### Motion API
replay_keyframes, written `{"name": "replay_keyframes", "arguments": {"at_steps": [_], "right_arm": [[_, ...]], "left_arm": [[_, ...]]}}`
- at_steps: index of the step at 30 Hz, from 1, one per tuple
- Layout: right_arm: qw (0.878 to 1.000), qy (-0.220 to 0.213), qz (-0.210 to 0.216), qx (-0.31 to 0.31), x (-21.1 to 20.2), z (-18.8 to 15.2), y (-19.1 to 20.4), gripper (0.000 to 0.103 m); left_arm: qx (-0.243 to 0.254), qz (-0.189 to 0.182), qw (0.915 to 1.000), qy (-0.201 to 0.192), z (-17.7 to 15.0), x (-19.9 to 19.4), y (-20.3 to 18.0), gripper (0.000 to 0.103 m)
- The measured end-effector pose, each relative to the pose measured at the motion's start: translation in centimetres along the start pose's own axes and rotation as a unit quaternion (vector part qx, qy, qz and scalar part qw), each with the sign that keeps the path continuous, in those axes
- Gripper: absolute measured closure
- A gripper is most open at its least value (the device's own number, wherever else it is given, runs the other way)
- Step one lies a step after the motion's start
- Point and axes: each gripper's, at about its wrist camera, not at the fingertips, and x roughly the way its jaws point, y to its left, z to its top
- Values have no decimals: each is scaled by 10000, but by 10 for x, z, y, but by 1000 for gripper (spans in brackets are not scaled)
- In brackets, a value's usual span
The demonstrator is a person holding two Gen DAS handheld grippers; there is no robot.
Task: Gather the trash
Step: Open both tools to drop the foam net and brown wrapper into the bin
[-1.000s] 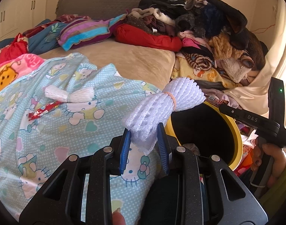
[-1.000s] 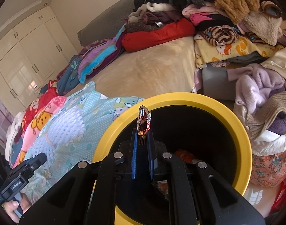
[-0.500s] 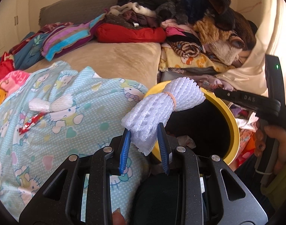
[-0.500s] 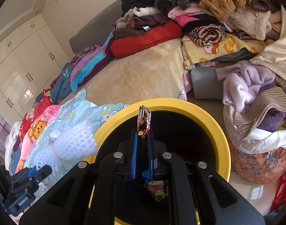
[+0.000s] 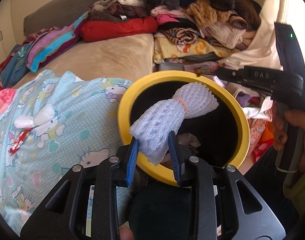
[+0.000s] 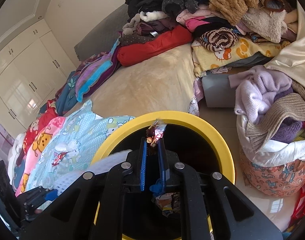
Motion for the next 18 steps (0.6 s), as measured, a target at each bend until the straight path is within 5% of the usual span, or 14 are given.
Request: {"name": "replay_keyframes", "arguments": {"at_steps": [3, 5, 7, 8, 11, 14, 18], "right_arm": [[10000, -11, 23, -25, -1, 1, 1, 84], [10000, -69, -8, 11, -3, 1, 1, 55], [9999, -110, -1, 49, -5, 2, 0, 53], [9999, -96, 0, 57, -4, 2, 0, 51], [9999, -113, -30, 57, -5, 1, 1, 43], [9999, -97, -33, 47, -5, 1, 2, 39], [9999, -106, -27, -19, -6, 0, 5, 36]], "left_arm": [[80, -35, 10000, 36, 0, 3, -6, 78], [93, -60, 9999, 92, 0, 8, -8, 75], [-12, -129, 9998, 144, 1, 10, -7, 64], [-66, -146, 9998, 148, 0, 10, -6, 47], [-273, -209, 9994, 56, -1, 7, 0, 20], [-444, -226, 9988, -12, -2, 4, 5, 11], [-704, -222, 9972, -124, -1, -2, 17, 11]]}}
